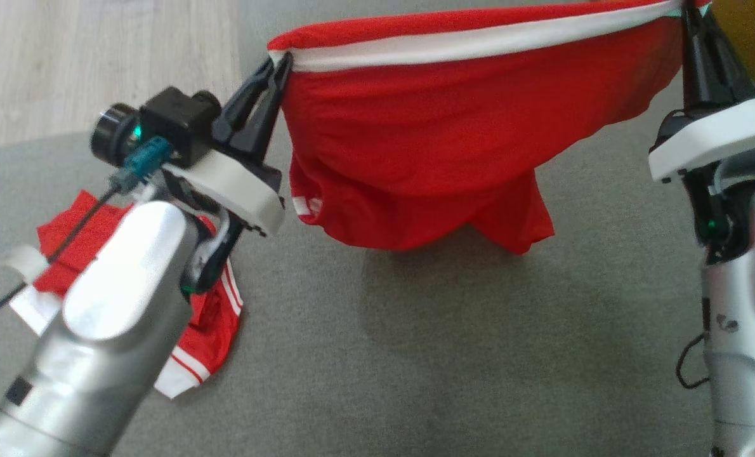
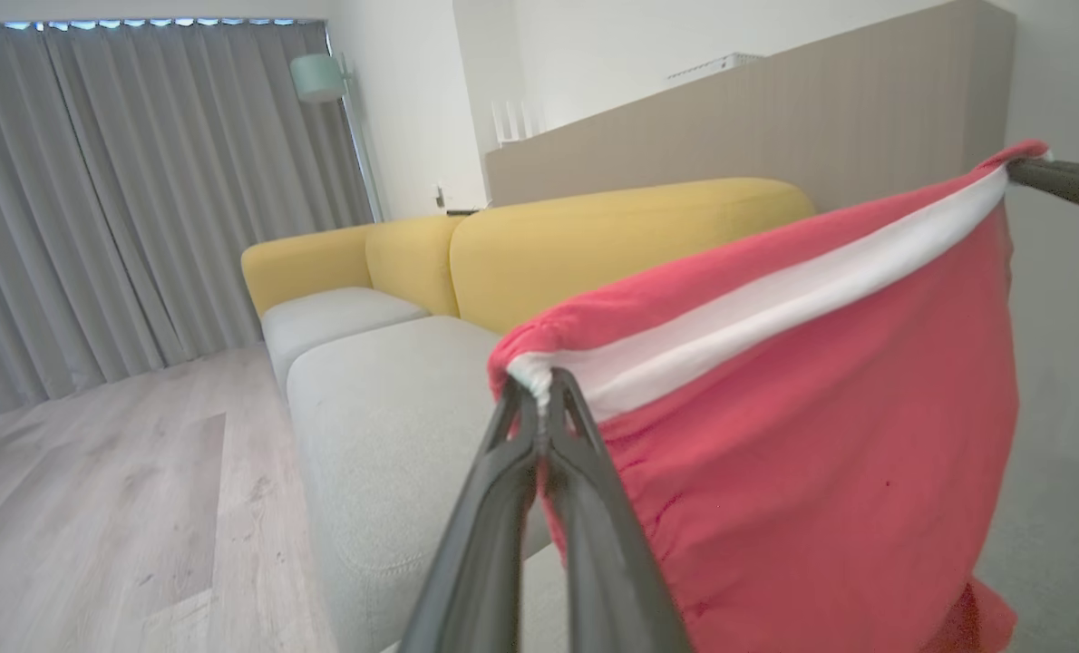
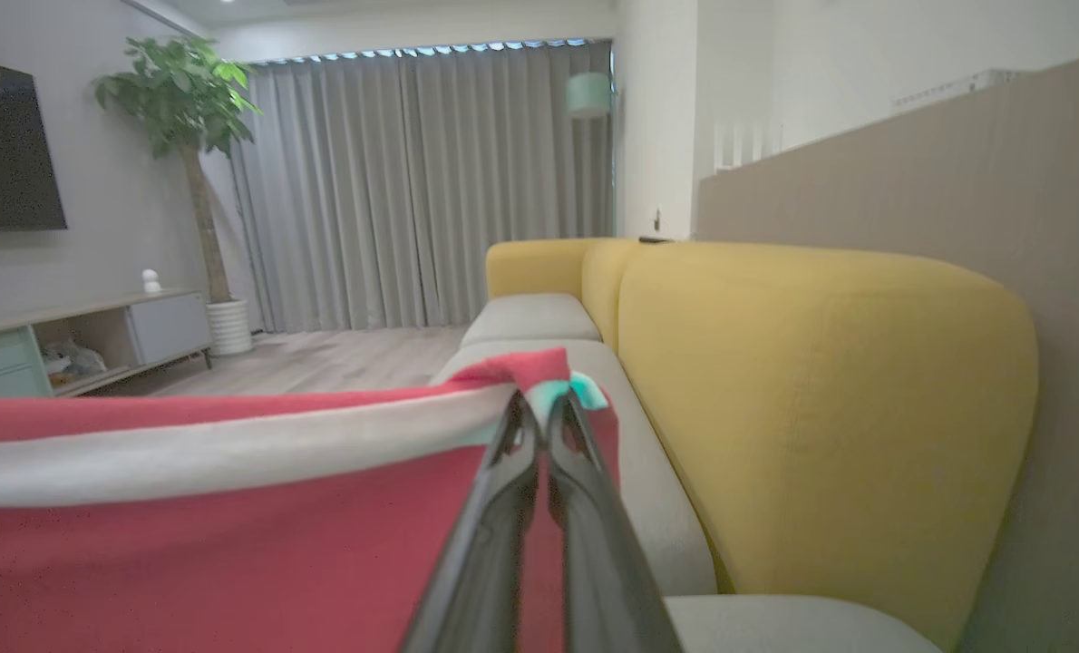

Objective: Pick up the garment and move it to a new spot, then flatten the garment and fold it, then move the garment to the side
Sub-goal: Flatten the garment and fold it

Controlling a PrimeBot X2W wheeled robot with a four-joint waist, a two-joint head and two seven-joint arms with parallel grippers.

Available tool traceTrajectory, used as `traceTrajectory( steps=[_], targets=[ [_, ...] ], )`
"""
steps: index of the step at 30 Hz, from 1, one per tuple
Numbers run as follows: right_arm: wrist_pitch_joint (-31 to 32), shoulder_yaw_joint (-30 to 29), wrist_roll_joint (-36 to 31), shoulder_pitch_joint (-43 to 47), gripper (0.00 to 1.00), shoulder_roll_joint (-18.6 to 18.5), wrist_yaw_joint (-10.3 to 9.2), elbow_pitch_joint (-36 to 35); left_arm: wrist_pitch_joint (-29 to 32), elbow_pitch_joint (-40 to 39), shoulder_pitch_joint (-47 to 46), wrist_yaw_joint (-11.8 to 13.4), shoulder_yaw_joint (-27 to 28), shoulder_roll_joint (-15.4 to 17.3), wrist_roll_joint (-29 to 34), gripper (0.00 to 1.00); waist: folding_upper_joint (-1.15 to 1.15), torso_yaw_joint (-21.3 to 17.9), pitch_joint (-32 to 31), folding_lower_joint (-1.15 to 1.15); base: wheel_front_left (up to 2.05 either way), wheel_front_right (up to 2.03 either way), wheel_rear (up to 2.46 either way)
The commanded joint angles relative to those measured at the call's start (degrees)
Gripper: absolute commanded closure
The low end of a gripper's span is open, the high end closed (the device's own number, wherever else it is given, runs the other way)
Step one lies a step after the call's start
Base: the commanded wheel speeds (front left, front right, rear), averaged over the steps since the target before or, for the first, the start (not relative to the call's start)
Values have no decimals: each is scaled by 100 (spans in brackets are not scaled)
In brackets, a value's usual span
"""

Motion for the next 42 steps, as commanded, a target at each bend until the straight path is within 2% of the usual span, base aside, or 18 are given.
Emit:
traceTrajectory(
  steps=[1,5,10,15,18,23,28,31,38,42],
  targets=[
    [81,128,-47,-353,100,-52,-4,-295,106,-300,-472,39,310,290,-83,100,0,43,252,0,0,0,0],
    [99,284,-264,-869,100,-238,-4,-75,292,-39,-968,12,550,143,-389,100,0,71,753,0,0,0,0],
    [-267,335,-588,-2318,100,-257,-4,817,145,710,-2330,-93,554,151,37,100,0,8,1595,0,0,0,0],
    [-1066,-120,-990,-3872,100,-32,-4,1968,-403,1647,-3605,-6,794,2,222,100,0,-65,2150,0,0,0,0],
    [-1421,-398,-1168,-4339,100,33,-4,2357,-686,1951,-4013,2,879,-80,243,100,0,-67,2316,0,0,0,0],
    [-2041,-763,-1553,-4871,100,69,-4,3191,-1274,2534,-4428,-195,900,-383,179,100,0,-31,2500,0,0,0,0],
    [-2078,-767,-1639,-4532,100,27,-4,4180,-1492,3027,-3981,-445,484,-605,315,100,0,-22,2448,0,0,0,0],
    [-1982,-495,-1662,-4286,100,-176,-4,4672,-1515,3164,-3600,-556,207,-735,302,100,0,40,2462,0,0,0,0],
    [-1686,678,-1396,-3420,100,-592,-4,5763,-1540,3171,-2295,-641,-462,-827,68,100,0,194,2043,0,0,0,0],
    [-1229,1375,-958,-2954,100,-748,-4,6043,-1510,2828,-1534,-645,-993,-673,-151,100,0,191,1741,0,0,0,0]
  ],
)
